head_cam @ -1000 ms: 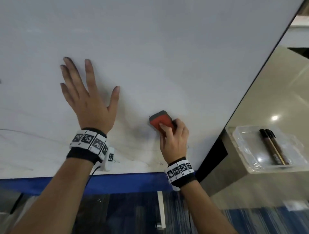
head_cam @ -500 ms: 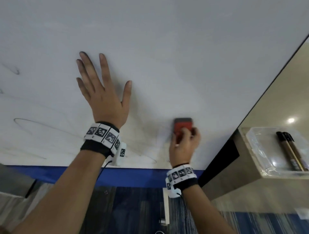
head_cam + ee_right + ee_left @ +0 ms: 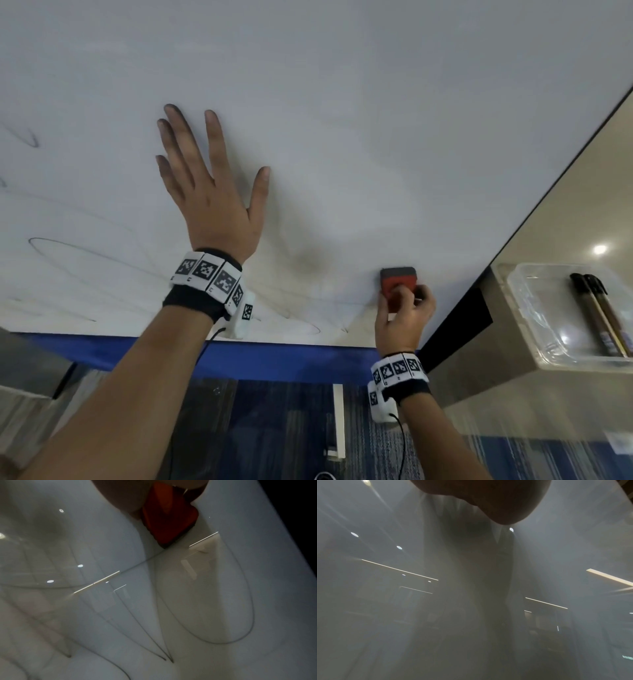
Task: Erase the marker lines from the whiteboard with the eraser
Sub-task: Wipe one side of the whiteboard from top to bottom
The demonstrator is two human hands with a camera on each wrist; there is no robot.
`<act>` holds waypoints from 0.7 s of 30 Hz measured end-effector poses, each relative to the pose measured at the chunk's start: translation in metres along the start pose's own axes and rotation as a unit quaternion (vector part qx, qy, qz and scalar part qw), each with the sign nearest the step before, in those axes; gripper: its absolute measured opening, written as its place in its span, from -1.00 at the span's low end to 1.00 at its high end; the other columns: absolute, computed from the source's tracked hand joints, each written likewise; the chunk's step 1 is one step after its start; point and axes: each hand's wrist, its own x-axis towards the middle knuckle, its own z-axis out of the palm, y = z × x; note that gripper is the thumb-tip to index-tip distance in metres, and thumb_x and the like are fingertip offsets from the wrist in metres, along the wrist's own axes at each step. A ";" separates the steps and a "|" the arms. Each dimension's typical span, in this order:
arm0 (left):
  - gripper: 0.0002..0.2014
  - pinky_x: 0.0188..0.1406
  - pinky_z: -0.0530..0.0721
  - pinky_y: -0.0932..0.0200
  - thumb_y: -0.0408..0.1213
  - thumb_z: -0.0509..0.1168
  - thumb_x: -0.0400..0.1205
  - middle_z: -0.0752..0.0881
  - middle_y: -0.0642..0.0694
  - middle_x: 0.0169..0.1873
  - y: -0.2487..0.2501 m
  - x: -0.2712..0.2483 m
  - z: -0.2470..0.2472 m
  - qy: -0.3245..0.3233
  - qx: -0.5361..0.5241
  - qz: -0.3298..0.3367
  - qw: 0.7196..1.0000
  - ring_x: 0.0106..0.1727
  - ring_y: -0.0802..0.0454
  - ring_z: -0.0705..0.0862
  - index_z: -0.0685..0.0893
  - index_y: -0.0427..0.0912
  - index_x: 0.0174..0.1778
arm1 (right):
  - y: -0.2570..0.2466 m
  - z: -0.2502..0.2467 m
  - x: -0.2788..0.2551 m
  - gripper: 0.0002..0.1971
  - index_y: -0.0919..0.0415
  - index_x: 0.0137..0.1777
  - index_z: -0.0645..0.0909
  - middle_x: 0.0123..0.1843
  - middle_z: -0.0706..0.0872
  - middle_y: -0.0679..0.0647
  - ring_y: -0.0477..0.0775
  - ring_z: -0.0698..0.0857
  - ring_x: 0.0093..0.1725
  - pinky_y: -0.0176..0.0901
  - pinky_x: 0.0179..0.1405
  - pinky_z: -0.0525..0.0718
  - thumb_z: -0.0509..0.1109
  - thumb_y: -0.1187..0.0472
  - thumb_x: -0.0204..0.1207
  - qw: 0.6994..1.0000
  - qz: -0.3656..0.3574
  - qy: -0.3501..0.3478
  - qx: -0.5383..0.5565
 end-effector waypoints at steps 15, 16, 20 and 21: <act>-0.22 0.77 0.02 -0.32 0.18 0.12 0.80 0.07 -0.57 0.72 -0.009 -0.003 0.008 0.014 -0.009 0.015 1.000 0.78 -0.48 0.04 0.12 -0.28 0.79 | -0.009 0.030 -0.014 -0.76 0.08 0.14 0.58 0.35 0.49 0.39 0.38 0.54 0.29 0.11 0.36 0.56 0.48 0.12 0.53 0.997 0.034 0.038 0.056; -0.22 0.77 0.01 -0.32 0.18 0.13 0.80 0.08 -0.57 0.72 -0.010 -0.002 0.009 0.014 -0.012 0.018 1.000 0.77 -0.49 0.04 0.12 -0.29 0.79 | 0.012 0.028 -0.020 -0.73 0.15 0.17 0.56 0.35 0.48 0.39 0.41 0.57 0.25 0.17 0.32 0.60 0.49 0.12 0.54 0.990 0.106 0.061 0.066; -0.23 0.76 0.01 -0.37 0.14 0.15 0.80 0.09 -0.60 0.70 -0.009 -0.003 0.010 0.020 -0.025 0.018 0.999 0.76 -0.52 0.05 0.14 -0.34 0.77 | 0.051 0.030 -0.034 -0.58 0.47 0.34 0.47 0.34 0.55 0.47 0.46 0.66 0.19 0.23 0.22 0.70 0.53 0.39 0.57 0.893 0.397 0.142 0.155; -0.23 0.76 0.00 -0.37 0.13 0.15 0.80 0.09 -0.60 0.70 -0.009 -0.004 0.010 0.020 -0.026 0.020 0.999 0.76 -0.53 0.05 0.15 -0.34 0.77 | 0.048 0.031 -0.033 -0.57 0.48 0.36 0.45 0.36 0.57 0.49 0.39 0.67 0.17 0.20 0.24 0.71 0.51 0.43 0.57 0.862 0.445 0.162 0.181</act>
